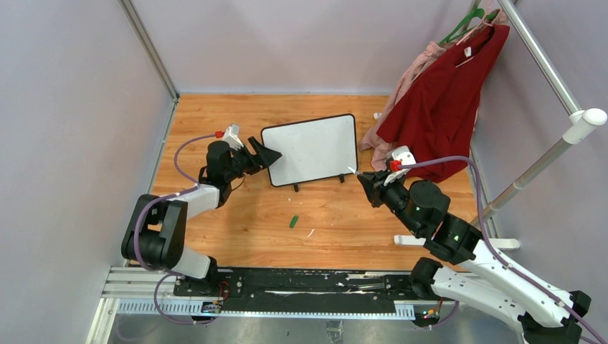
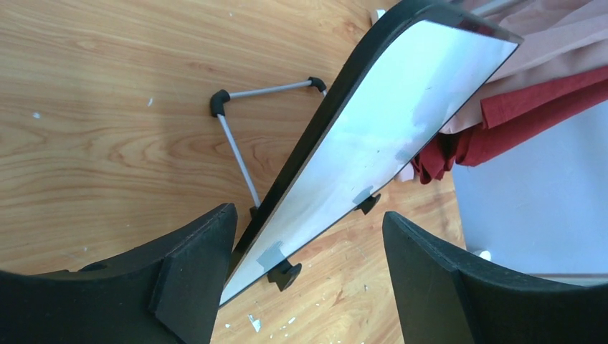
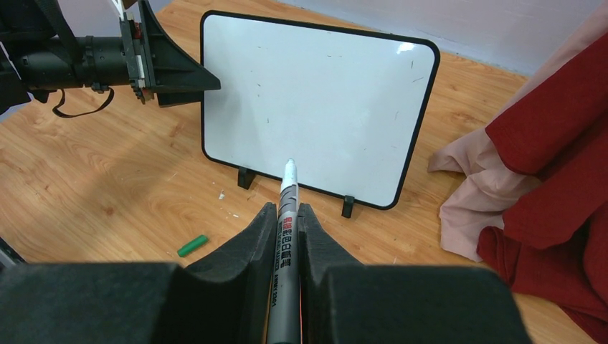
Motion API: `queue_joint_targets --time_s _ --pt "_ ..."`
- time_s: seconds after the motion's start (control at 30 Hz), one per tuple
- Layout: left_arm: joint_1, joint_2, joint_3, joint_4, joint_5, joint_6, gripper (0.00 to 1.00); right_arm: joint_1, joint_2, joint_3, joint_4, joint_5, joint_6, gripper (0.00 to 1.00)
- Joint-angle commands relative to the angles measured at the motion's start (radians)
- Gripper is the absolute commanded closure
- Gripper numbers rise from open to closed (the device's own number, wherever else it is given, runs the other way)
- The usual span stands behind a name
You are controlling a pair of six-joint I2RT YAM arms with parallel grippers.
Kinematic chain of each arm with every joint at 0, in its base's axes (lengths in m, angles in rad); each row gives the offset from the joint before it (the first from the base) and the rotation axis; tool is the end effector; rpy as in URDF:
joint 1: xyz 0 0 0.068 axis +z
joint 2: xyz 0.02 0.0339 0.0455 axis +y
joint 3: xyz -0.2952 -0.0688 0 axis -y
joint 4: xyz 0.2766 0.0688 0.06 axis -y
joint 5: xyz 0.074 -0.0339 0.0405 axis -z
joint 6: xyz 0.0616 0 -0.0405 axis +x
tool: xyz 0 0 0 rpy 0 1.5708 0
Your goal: Write a sentence on the whiteboard
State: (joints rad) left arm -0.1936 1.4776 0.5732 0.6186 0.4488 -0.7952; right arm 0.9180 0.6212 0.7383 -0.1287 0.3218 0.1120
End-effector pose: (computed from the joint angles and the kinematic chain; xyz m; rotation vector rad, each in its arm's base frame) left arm 0.3235 -0.0907 0.1906 -0.2593 1.9589 -1.0830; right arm 0.1249 0.1312 0.3757 -0.3885 1.5612 0.5490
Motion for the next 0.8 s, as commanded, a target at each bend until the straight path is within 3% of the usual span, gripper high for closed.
queue_joint_targets --time_s 0.0,0.27,0.77 --pt "0.030 -0.068 -0.010 -0.033 -0.017 0.028 0.20 -0.011 -0.015 0.004 0.005 -0.005 0.006 1.00" --pt "0.088 -0.108 -0.015 -0.035 0.063 0.049 0.20 -0.011 -0.019 -0.004 0.012 -0.020 0.015 1.00" --pt "0.149 0.003 0.072 -0.036 0.251 0.136 0.22 -0.011 -0.007 -0.013 0.044 -0.057 0.027 1.00"
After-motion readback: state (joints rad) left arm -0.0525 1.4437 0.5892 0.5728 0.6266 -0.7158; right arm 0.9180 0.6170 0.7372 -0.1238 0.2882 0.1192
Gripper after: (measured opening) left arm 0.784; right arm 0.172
